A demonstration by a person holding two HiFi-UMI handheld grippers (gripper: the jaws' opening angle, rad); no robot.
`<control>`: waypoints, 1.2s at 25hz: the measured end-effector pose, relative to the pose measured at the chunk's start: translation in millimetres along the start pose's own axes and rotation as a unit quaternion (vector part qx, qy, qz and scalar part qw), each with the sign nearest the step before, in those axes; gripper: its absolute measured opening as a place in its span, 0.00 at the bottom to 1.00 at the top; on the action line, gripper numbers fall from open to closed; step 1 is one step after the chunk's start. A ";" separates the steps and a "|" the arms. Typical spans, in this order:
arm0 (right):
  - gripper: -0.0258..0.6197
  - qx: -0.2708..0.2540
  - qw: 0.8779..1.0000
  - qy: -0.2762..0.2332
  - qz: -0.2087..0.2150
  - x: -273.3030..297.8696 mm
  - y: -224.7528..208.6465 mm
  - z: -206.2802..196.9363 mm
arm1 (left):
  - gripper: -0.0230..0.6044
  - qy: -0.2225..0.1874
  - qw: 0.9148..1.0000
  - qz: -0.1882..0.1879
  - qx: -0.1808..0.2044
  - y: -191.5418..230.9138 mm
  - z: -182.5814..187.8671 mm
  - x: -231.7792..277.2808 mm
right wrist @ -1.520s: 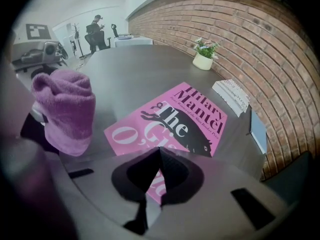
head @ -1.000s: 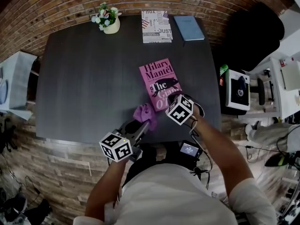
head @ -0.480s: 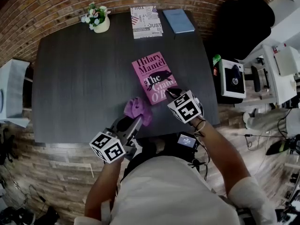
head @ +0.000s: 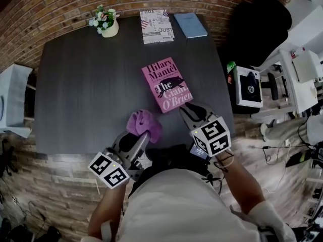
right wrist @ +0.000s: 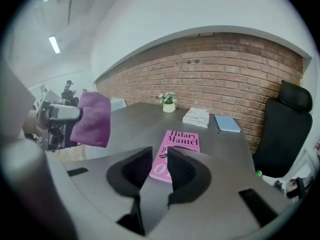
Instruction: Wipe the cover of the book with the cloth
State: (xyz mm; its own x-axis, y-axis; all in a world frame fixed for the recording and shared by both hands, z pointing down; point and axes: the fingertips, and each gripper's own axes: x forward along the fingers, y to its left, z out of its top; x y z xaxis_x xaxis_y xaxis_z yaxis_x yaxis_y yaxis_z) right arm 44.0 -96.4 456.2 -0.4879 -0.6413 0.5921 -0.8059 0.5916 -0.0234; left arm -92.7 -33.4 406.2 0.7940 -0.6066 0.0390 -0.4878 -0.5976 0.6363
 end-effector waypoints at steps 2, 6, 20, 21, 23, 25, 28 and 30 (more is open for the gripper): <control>0.19 0.012 1.000 -0.022 0.005 -19.3 5.8 2.8 | 0.22 -0.012 1.000 0.008 0.004 -8.9 3.3 -11.0; 0.17 0.022 0.998 -0.055 0.016 -56.7 12.5 2.1 | 0.22 -0.041 0.999 0.029 0.009 -28.6 6.8 -34.2; 0.11 0.014 0.992 -0.115 0.048 -199.8 1.5 -32.1 | 0.22 -0.090 0.995 0.053 0.005 -158.1 -42.3 -30.4; 0.11 0.015 0.992 -0.119 0.051 -208.7 1.4 -35.4 | 0.22 -0.093 0.994 0.055 0.007 -167.8 -46.3 -30.8; 0.11 0.017 0.990 -0.127 0.057 -224.8 1.0 -40.6 | 0.22 -0.097 0.994 0.059 0.011 -185.0 -53.4 -31.6; 0.10 0.017 0.989 -0.136 0.063 -237.2 0.6 -43.0 | 0.22 -0.101 0.993 0.062 0.015 -198.9 -59.3 -32.6; 0.10 0.018 0.986 -0.146 0.073 -249.9 1.3 -44.6 | 0.22 -0.108 0.992 0.067 0.021 -215.8 -65.2 -35.2; 0.10 0.019 0.985 -0.153 0.076 -258.1 2.3 -44.7 | 0.22 -0.111 0.991 0.068 0.024 -225.4 -66.5 -37.4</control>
State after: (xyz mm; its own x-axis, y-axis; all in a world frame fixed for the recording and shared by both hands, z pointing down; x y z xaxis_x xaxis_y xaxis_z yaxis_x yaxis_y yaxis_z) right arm 183.1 92.3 339.3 -0.6768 -0.6680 0.3092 -0.7256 0.6764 -0.1270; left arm 11.7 158.9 312.6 0.6227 -0.7806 -0.0528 -0.6056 -0.5236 0.5993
